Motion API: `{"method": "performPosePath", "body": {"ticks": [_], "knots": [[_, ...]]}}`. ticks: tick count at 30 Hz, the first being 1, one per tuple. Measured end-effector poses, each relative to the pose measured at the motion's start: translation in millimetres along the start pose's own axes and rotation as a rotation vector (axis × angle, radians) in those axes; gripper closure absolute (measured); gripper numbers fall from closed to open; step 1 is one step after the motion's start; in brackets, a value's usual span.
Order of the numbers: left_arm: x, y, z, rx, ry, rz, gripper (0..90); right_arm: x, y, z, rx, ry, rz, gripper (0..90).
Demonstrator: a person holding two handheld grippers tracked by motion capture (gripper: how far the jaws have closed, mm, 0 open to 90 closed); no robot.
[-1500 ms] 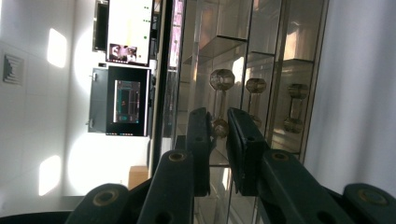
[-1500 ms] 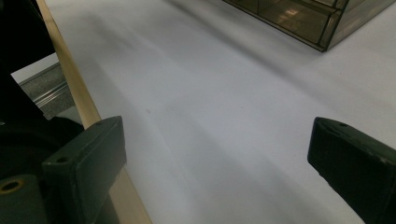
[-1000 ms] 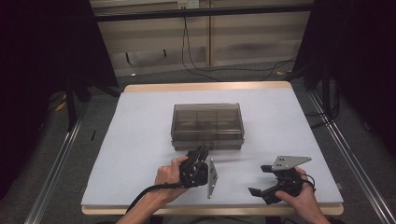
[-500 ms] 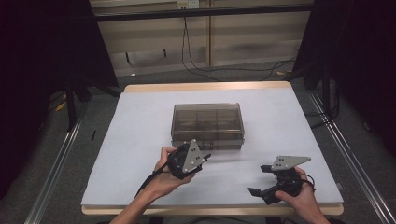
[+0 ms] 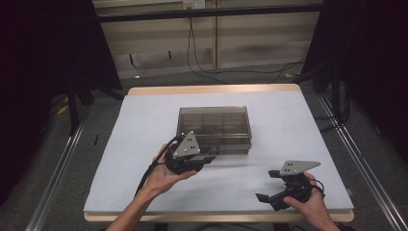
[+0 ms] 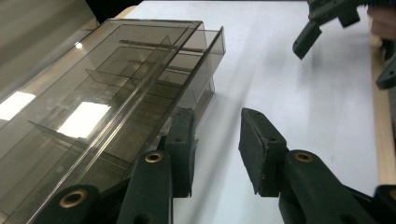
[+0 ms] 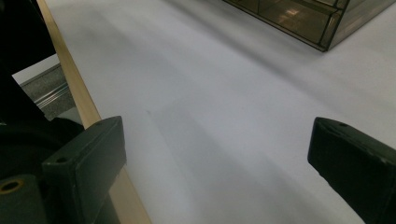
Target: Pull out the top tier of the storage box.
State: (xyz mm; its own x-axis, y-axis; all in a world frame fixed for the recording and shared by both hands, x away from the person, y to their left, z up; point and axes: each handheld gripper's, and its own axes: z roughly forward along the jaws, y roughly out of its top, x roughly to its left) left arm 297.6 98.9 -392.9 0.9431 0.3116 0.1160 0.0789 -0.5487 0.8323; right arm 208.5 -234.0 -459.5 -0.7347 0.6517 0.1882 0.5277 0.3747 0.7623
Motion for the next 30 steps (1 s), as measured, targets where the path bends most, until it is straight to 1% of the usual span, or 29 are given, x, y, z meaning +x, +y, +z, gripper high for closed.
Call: {"method": "performPosePath", "body": {"ticks": [1, 2, 3, 4, 5, 8, 10, 12, 14, 15, 16, 17, 18, 20, 21, 22, 23, 25, 26, 27, 28, 29, 30], "knots": [[2.5, 0.5, -1.0, -0.011, 0.005, -0.013, 63.1, -0.1, 0.0, -0.1, -0.001, 0.002, -0.004, 4.4], [6.5, 1.3, -2.1, -0.021, -0.020, -0.026, 63.1, 0.2, -0.1, -0.4, 0.001, 0.001, 0.000, 4.4], [9.5, 2.3, -3.0, -0.025, -0.041, -0.029, 63.4, 0.2, -0.1, -0.4, 0.000, -0.001, 0.001, 4.3], [11.0, 3.5, -3.6, -0.020, -0.047, -0.034, 64.2, -0.1, -0.1, -0.4, -0.001, 0.000, 0.000, 4.3], [14.3, 4.9, -3.7, -0.013, -0.069, -0.033, 64.2, -0.1, 0.0, -0.2, 0.000, -0.001, 0.002, 4.4], [21.6, 8.9, -1.6, 0.009, -0.082, -0.032, 66.0, -0.3, 0.3, 0.5, 0.002, 0.000, 0.000, 4.3], [26.5, 11.2, 1.5, 0.022, -0.100, -0.023, 66.1, -0.1, 0.4, 0.8, 0.002, 0.000, -0.001, 4.3], [28.7, 13.3, 5.2, 0.042, -0.099, -0.022, 65.9, 0.0, 0.3, 0.5, 0.003, 0.000, 0.001, 4.3], [31.4, 14.8, 9.8, 0.061, -0.106, -0.018, 64.8, -0.3, 0.2, 0.5, 0.001, 0.000, -0.002, 4.3], [33.0, 15.8, 13.8, 0.084, -0.108, -0.006, 64.6, -0.1, 0.2, 0.4, 0.003, 0.003, 0.000, 4.3], [33.7, 16.5, 15.5, 0.095, -0.111, -0.005, 63.4, 0.1, 0.1, 0.5, 0.001, 0.002, -0.003, 4.3], [34.2, 16.6, 17.2, 0.096, -0.116, -0.011, 62.5, 0.2, 0.0, 0.4, 0.002, 0.003, -0.002, 4.3], [35.6, 17.3, 19.0, 0.108, -0.123, -0.005, 62.1, 0.2, 0.1, 0.2, 0.002, 0.004, -0.003, 4.3], [36.6, 18.6, 22.1, 0.118, -0.109, -0.007, 60.1, 0.0, 0.0, 0.1, 0.001, 0.003, -0.003, 4.3], [38.0, 19.2, 23.5, 0.122, -0.120, -0.008, 59.6, -0.1, -0.1, 0.4, 0.000, 0.005, 0.000, 4.3], [39.4, 20.4, 23.8, 0.133, -0.120, -0.002, 59.5, -0.3, 0.1, 0.6, 0.002, 0.002, -0.001, 4.3], [40.2, 20.9, 24.8, 0.131, -0.108, -0.008, 58.9, -0.1, 0.3, 0.8, 0.003, 0.003, 0.001, 4.3], [43.2, 22.1, 26.4, 0.144, -0.115, 0.008, 58.4, 0.4, 0.4, 1.2, 0.005, 0.004, 0.000, 4.3], [43.6, 22.5, 27.2, 0.154, -0.110, 0.009, 58.4, 0.5, 0.4, 1.2, 0.005, 0.005, 0.000, 4.3], [45.0, 22.5, 28.3, 0.162, -0.120, 0.012, 58.3, 0.5, 0.3, 1.1, 0.005, 0.004, 0.001, 4.3], [45.6, 22.4, 29.7, 0.176, -0.114, 0.016, 57.9, 0.2, 0.3, 1.1, 0.003, 0.003, 0.001, 4.2], [46.3, 22.0, 30.9, 0.173, -0.116, 0.019, 57.1, 0.1, 0.2, 0.9, 0.003, 0.003, 0.000, 4.2], [47.0, 21.9, 32.3, 0.188, -0.122, 0.025, 57.2, 0.1, 0.2, 0.9, 0.003, 0.003, 0.000, 4.2]]}}
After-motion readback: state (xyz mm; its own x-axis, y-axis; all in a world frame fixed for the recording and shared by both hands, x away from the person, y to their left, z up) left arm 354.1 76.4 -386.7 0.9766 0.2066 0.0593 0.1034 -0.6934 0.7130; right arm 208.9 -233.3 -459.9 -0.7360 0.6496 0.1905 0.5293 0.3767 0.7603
